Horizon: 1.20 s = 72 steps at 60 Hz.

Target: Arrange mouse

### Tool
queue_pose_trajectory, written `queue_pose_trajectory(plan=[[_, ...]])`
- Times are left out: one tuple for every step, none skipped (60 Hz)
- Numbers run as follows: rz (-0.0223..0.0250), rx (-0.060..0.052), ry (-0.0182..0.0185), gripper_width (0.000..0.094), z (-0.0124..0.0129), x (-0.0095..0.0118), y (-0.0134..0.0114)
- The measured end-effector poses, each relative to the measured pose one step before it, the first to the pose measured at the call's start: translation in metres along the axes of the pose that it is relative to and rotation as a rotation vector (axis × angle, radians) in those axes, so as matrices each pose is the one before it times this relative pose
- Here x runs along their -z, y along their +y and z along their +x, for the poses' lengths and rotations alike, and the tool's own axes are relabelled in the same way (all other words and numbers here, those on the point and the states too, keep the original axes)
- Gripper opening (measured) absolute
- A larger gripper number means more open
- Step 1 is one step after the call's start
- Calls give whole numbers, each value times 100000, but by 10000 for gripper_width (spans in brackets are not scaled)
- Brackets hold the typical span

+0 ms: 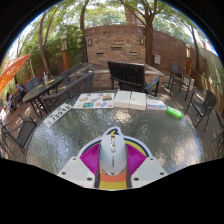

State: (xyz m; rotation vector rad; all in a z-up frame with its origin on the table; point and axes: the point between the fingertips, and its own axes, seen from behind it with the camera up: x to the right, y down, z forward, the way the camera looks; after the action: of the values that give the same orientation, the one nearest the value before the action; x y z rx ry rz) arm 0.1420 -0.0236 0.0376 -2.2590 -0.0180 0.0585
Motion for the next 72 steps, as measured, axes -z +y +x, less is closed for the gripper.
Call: queue_pose_trajectory(plan=[[-1553,-17,632,359,238,-305,664],[-1178,-97,720,377,291,-284,613],[-977,84,513,387,250,-282,526],[-951,293,187,405,154,-240,477],[-712,259,-65,421,83,-218,404],[-1074,383,-13,435,322,-655,1061],[50,108,-283,454,328,-88,353],[-873,232,-173,468,88,-143,408],[-1287,350,-246,482,59,-96,464],[-1048,440,-372,500,10,25,309],[926,478,-646,512,-19,93,-178],[844,461,-99,539,18,190,-215],[590,426,191,591,59,264,-189],[-373,311,652,659,-150,262,-518],[617,395,259,734,25,269,-69],[286,337,16,816,-105,591,196],[495,206,135,872,-19,477,-120],[717,11,349,854,4,459,-196],[762,42,178,839,-42,556,-242],[740,-111,502,835,26,582,-255],[297,-49,417,834,-91,700,-838],[766,-49,349,844,-27,651,-230],[604,5,305,854,-24,400,-109],[659,110,331,860,-58,675,-152],[658,49,403,861,-32,679,-188],[657,29,449,856,-34,727,-177],[652,91,378,859,-60,779,-143],[679,129,468,861,-37,775,-179],[316,93,556,860,-59,1280,-645],[665,212,543,859,-45,719,-79],[559,216,399,859,-76,878,-130],[575,167,331,859,-123,868,-115],[639,121,340,861,-92,866,-91],[587,110,440,860,-101,865,-77],[601,86,380,864,-96,863,-73],[591,88,342,866,-88,889,-31],[394,135,416,863,2,1446,-270],[403,205,432,866,-121,583,1],[349,247,499,868,-42,571,3],[195,209,634,868,-17,851,61],[173,195,599,870,-12,835,99],[244,116,476,872,-45,837,83],[448,-73,412,871,-65,1541,180],[261,-32,386,868,-44,808,-30],[420,-125,376,866,-49,825,21],[360,-175,325,859,-83,785,82],[192,-166,202,858,-62,734,113],[119,-108,167,856,-85,708,145],[86,-70,114,856,-83,630,138],[52,-9,145,856,-51,588,167],[-46,31,146,855,-42,561,181],[105,89,254,853,-205,875,473],[-33,61,53,855,-20,535,146],[47,86,103,856,-30,520,149],[115,8,182,854,-119,477,116],[0,82,150,856,-25,423,114],[-12,119,91,856,-38,369,109],[-16,110,20,855,-29,355,137],[-5,11,19,857,-37,343,121],[46,-175,14,854,-44,369,100],[165,-255,97,855,-272,280,419],[-73,-215,20,856,-10,308,16],[-165,-209,16,856,23,224,71],[-125,-140,228,855,37,180,55],[-43,-3,354,857,65,160,7],[60,149,336,857,77,154,-13],[180,78,216,858,-170,79,301],[57,31,166,860,18,134,15],[-69,-59,131,861,-6,145,-1],[-42,32,151,861,40,155,17],[-52,160,128,863,-11,137,-13],[-29,244,46,862,-32,128,18]])
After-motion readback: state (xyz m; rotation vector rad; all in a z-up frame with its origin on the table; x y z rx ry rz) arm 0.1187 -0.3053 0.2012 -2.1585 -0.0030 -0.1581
